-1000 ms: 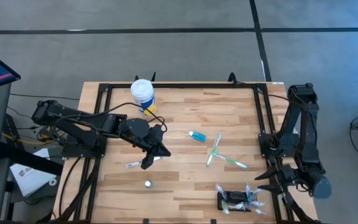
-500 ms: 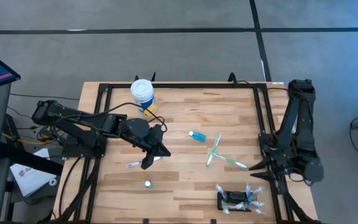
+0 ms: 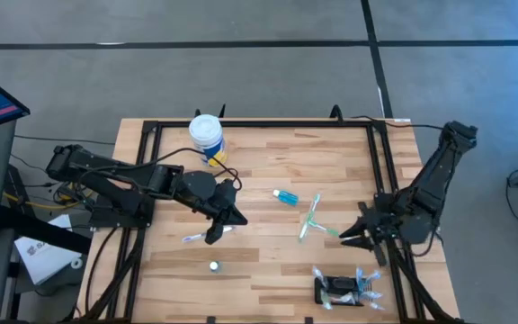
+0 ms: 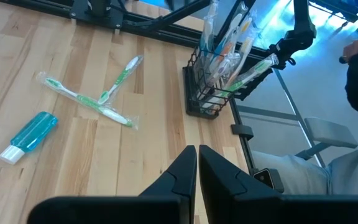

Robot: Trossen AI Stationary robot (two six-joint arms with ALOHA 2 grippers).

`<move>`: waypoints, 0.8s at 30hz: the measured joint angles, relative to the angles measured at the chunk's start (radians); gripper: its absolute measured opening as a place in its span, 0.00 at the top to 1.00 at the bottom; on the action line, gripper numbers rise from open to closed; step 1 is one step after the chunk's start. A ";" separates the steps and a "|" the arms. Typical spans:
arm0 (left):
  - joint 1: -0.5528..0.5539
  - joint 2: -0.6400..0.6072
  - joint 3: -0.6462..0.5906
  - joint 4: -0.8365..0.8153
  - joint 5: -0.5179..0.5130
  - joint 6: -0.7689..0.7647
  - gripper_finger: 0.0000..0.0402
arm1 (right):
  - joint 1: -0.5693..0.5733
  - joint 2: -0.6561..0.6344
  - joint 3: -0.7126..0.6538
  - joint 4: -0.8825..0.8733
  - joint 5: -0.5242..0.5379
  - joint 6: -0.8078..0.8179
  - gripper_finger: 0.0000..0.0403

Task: Pick & Place toothbrushing station
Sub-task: Put the right green toothbrush into the wire organizer

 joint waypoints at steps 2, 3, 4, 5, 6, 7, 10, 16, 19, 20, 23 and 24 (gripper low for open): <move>0.000 0.000 0.000 0.000 0.000 0.000 0.97 | -0.049 0.001 0.000 -0.038 -0.060 0.036 0.79; 0.000 0.000 0.000 0.000 0.000 0.000 0.97 | -0.074 0.002 0.000 -0.055 -0.087 0.049 0.79; 0.000 0.000 0.000 0.000 -0.001 0.000 0.97 | -0.099 0.005 0.000 -0.070 -0.113 0.055 0.79; 0.000 0.000 0.000 0.000 -0.001 0.000 0.97 | -0.124 0.010 0.000 -0.079 -0.142 0.057 0.79; 0.000 0.000 0.000 0.000 -0.001 0.000 0.97 | -0.150 0.016 0.000 -0.089 -0.173 0.057 0.79; 0.000 0.000 0.000 0.000 -0.001 0.000 0.97 | -0.174 0.022 0.000 -0.094 -0.202 0.057 0.79; 0.000 0.000 0.000 0.000 -0.001 0.000 0.97 | -0.239 0.034 0.000 -0.096 -0.289 0.057 0.79; 0.000 0.000 0.000 0.000 -0.001 0.000 0.97 | -0.340 0.087 0.000 -0.138 -0.390 0.068 0.79; 0.000 0.000 0.000 0.000 -0.001 0.000 0.97 | -0.384 0.138 0.000 -0.148 -0.451 0.079 0.79; 0.000 0.000 0.000 0.000 -0.001 0.000 0.97 | -0.396 0.155 0.000 -0.148 -0.467 0.078 0.79; 0.000 0.000 0.000 0.000 -0.001 0.000 0.97 | -0.428 0.203 0.000 -0.147 -0.493 0.075 0.79; 0.000 0.000 0.000 0.000 -0.001 0.000 0.97 | -0.436 0.216 0.000 -0.147 -0.498 0.073 0.79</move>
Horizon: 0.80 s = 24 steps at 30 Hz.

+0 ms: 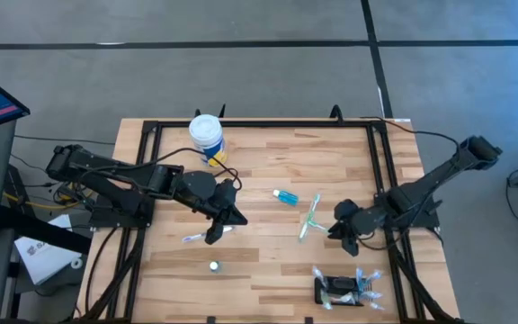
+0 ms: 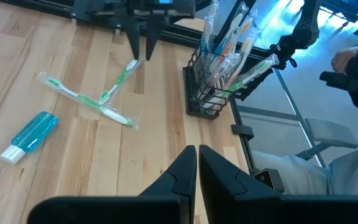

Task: Pick & Place toothbrushing station
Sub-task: Put the right green toothbrush into the wire organizer

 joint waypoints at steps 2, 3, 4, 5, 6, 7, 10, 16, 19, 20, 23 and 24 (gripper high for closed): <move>0.000 0.000 0.000 0.000 0.000 0.000 0.97 | -0.017 0.027 0.000 0.001 -0.009 -0.001 0.79; 0.000 0.000 0.000 0.000 0.000 0.000 0.97 | -0.025 0.040 0.000 0.002 -0.011 -0.001 0.79; 0.000 0.000 0.000 0.000 0.000 0.000 0.97 | -0.031 0.052 0.000 0.002 -0.011 -0.001 0.79; 0.000 0.000 0.000 0.000 0.000 0.000 0.97 | -0.040 0.066 0.000 0.003 -0.011 -0.001 0.79; 0.000 0.000 0.000 0.000 0.000 0.000 0.97 | -0.047 0.081 0.000 0.002 -0.011 -0.001 0.79; 0.000 0.000 0.000 0.000 0.000 0.000 0.97 | -0.056 0.096 0.000 0.002 -0.011 -0.002 0.79; 0.000 0.000 0.000 0.000 0.000 0.000 0.97 | -0.077 0.133 0.000 0.002 -0.012 -0.009 0.79; 0.000 0.000 0.000 0.000 0.000 0.000 0.97 | -0.117 0.204 0.000 0.015 -0.045 -0.004 0.79; 0.000 0.000 0.000 0.000 0.000 0.000 0.97 | -0.134 0.250 0.000 0.016 -0.081 -0.001 0.79; 0.000 0.000 0.000 0.000 0.000 0.000 0.97 | -0.140 0.265 0.000 0.022 -0.095 0.000 0.79; 0.000 0.000 0.000 0.000 0.000 0.000 0.97 | -0.152 0.305 0.000 0.057 -0.143 0.001 0.79; 0.000 0.000 0.000 0.000 0.000 0.000 0.97 | -0.154 0.317 0.000 0.063 -0.148 0.001 0.79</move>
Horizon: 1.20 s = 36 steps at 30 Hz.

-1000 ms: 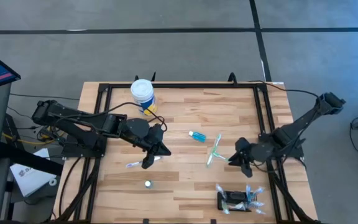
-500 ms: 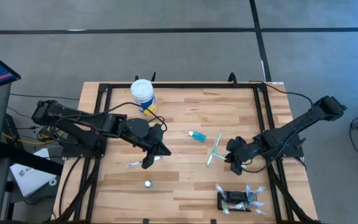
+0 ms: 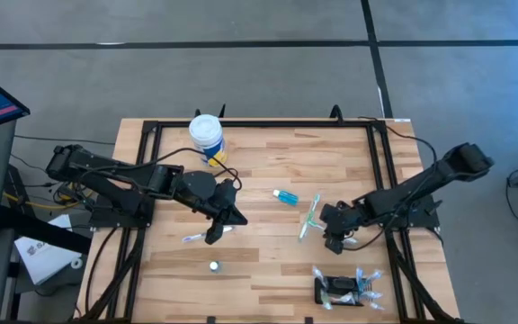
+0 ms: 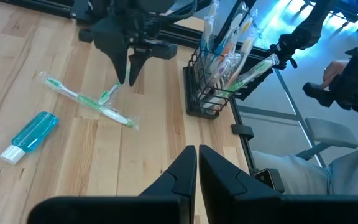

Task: Pick & Place toothbrushing station
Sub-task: Put the right green toothbrush into the wire organizer

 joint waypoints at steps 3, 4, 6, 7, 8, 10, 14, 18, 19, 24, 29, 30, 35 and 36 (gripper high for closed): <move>0.000 0.000 0.000 0.000 0.000 0.000 0.97 | -0.007 0.022 0.000 0.003 -0.019 -0.003 0.79; 0.000 0.000 0.000 0.000 0.000 0.000 0.97 | -0.010 0.027 0.000 0.003 -0.019 -0.004 0.79; 0.000 0.000 0.000 0.000 0.000 0.000 0.97 | -0.013 0.032 0.000 0.001 -0.019 -0.005 0.79; 0.000 0.000 0.000 0.000 0.000 0.000 0.97 | -0.016 0.032 0.000 0.002 -0.019 -0.005 0.79; 0.000 0.000 0.000 0.000 0.000 0.000 0.97 | -0.018 0.032 0.000 0.004 -0.019 -0.005 0.79; 0.000 0.000 0.000 0.000 0.000 0.000 0.97 | -0.025 0.032 0.000 0.002 -0.019 -0.005 0.79; 0.000 0.000 0.000 0.000 0.000 0.000 0.97 | -0.025 0.031 0.036 -0.004 -0.021 -0.040 0.79; 0.000 0.000 0.000 0.000 0.000 0.000 0.97 | -0.031 0.031 0.083 -0.068 -0.016 -0.082 0.79; 0.000 0.000 0.000 0.000 0.000 0.000 0.97 | -0.034 0.031 0.089 -0.083 -0.012 -0.082 0.79; 0.000 0.000 0.000 0.000 0.000 0.000 0.97 | -0.050 0.035 0.092 -0.141 -0.006 -0.063 0.79; 0.000 0.000 0.000 0.000 0.000 0.000 0.97 | -0.050 0.087 0.093 -0.147 -0.010 -0.063 0.79; 0.000 0.000 0.000 0.000 0.000 0.000 0.97 | -0.050 0.103 0.093 -0.157 -0.013 -0.063 0.79; 0.000 0.000 0.000 0.000 0.000 0.001 0.97 | -0.049 0.170 0.098 -0.144 -0.021 -0.066 0.79; 0.000 0.000 0.000 0.000 0.000 0.005 0.97 | -0.049 0.182 0.098 -0.147 -0.020 -0.066 0.79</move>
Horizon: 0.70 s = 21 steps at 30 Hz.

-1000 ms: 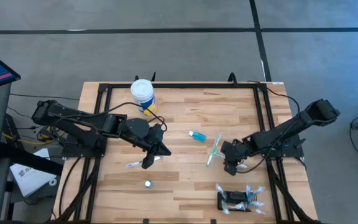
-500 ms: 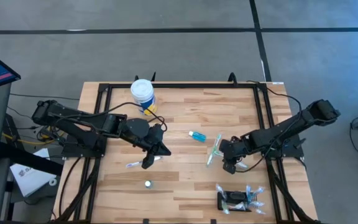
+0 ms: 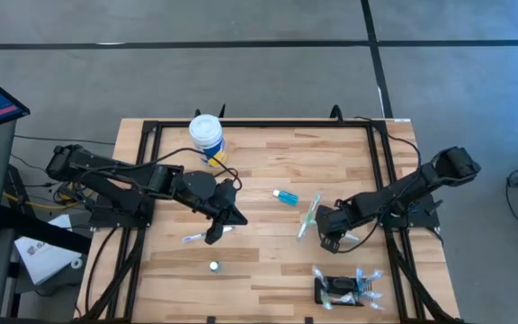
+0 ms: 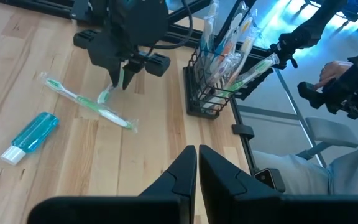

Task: Pick & Place toothbrushing station
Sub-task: Put the right green toothbrush into the wire organizer

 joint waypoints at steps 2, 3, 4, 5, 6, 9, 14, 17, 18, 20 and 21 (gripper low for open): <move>0.000 0.000 0.000 0.000 0.000 0.011 0.97 | 0.000 0.015 0.000 -0.001 0.000 0.000 0.79; 0.000 0.000 0.000 0.000 0.000 0.015 0.97 | 0.000 0.023 0.000 -0.005 0.000 0.000 0.80; 0.000 0.000 0.000 0.000 0.000 0.017 0.97 | 0.000 0.027 0.001 -0.008 0.001 0.000 0.81; 0.000 0.000 0.000 -0.001 0.000 0.017 0.97 | 0.000 0.030 0.000 -0.010 0.002 0.000 0.83; 0.000 0.000 0.000 0.000 0.000 0.017 0.97 | 0.000 0.034 0.002 -0.012 0.003 0.000 0.85; 0.000 0.000 0.000 0.000 0.000 0.017 0.97 | 0.000 0.036 0.012 -0.020 0.003 0.000 0.95; 0.000 0.000 0.000 0.000 0.000 0.017 0.97 | 0.002 0.042 0.055 -0.062 0.010 -0.026 0.99; 0.000 0.000 0.000 0.000 0.000 0.017 0.97 | 0.002 0.043 0.075 -0.069 0.027 -0.042 1.00; 0.000 0.000 0.000 0.000 0.000 0.017 0.97 | 0.002 0.042 0.083 -0.067 0.029 -0.045 1.00; 0.000 0.000 0.000 0.000 0.000 0.017 0.97 | 0.002 0.042 0.094 -0.067 0.043 -0.049 1.00; 0.000 0.000 0.000 0.000 0.000 0.017 0.97 | 0.004 0.042 0.101 -0.068 0.051 -0.051 1.00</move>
